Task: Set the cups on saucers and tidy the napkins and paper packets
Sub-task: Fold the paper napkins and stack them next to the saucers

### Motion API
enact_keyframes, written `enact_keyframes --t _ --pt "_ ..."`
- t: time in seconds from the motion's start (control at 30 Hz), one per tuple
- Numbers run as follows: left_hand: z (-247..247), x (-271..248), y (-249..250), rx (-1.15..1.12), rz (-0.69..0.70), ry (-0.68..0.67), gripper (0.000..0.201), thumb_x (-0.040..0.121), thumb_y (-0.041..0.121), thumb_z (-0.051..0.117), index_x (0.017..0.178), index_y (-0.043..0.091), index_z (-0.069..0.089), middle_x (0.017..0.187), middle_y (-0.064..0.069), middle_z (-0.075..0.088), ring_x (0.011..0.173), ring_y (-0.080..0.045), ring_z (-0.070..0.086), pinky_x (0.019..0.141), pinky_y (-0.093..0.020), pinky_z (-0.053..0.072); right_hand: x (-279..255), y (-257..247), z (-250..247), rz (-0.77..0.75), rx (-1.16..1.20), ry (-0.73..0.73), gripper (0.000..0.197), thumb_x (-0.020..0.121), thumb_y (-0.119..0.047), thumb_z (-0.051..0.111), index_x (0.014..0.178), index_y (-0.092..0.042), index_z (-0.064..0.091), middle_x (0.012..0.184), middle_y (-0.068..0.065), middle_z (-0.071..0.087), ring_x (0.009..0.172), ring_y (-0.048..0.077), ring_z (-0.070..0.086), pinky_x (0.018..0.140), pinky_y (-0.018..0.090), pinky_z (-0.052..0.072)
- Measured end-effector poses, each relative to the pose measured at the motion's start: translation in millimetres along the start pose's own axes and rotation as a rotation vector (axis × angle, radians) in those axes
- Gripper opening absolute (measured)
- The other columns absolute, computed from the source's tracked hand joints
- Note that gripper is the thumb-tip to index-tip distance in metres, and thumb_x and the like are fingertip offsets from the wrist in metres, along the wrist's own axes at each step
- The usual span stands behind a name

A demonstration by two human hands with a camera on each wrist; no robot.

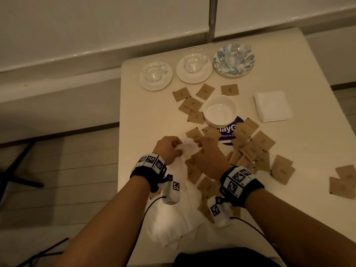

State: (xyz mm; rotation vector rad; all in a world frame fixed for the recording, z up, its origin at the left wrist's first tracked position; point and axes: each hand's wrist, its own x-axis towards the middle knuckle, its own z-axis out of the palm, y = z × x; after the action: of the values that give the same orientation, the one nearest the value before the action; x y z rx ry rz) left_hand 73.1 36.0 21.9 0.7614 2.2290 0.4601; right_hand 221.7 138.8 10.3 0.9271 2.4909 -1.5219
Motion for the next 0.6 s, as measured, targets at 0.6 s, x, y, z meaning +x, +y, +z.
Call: enact_keyframes --t 0.6 --pt "57.5 -11.5 79.4 -0.316 0.174 0.041 0.018 0.084 0.025 0.074 0.082 0.021 0.057 0.086 0.003 0.064 0.085 -0.017 0.061 0.076 -0.027 0.047 -28.8 59.1 -103.5 0.132 0.175 0.277 0.012 0.093 -0.023 0.062 0.083 -0.03 0.064 0.076 -0.013 0.063 0.068 0.002 0.059 0.057 0.01 0.043"
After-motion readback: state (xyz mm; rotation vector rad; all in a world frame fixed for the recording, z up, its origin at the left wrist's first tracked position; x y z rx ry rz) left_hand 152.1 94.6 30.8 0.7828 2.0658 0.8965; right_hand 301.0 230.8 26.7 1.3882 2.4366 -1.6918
